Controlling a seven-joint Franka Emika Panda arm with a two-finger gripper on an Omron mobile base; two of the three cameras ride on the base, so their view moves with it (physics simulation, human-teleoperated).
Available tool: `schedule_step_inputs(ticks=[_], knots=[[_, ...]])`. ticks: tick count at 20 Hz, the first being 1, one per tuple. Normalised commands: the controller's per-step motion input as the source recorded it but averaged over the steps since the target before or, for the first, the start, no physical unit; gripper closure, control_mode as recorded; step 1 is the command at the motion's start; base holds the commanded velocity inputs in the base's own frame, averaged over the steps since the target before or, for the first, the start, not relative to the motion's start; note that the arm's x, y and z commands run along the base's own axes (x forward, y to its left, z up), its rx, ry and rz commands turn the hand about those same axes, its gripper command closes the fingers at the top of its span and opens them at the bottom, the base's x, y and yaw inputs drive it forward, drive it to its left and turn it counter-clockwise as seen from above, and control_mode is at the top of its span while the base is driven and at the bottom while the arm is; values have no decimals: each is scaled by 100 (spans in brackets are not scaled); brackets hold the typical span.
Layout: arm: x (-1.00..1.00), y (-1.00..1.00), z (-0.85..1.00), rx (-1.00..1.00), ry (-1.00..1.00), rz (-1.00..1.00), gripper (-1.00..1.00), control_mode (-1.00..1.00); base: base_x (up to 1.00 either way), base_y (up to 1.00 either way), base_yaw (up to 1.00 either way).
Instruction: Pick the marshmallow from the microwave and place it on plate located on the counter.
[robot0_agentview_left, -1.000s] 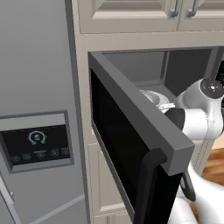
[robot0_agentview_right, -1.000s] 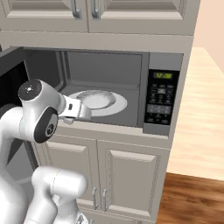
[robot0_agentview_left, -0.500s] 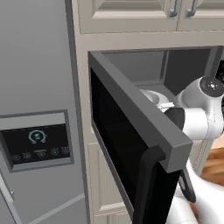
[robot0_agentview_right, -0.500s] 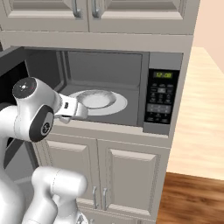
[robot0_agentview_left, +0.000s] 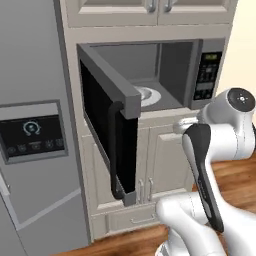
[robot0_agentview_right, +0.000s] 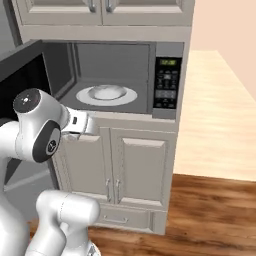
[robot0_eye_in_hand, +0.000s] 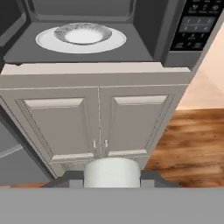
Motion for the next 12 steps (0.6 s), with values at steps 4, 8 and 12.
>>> schedule_step_inputs(ticks=[4,8,12], knots=[[0,0,0,0,0,0,100,100,-64,-42,-43],[0,0,0,0,0,0,100,100,-6,-14,-90],[0,0,0,0,0,0,100,100,0,0,-98]])
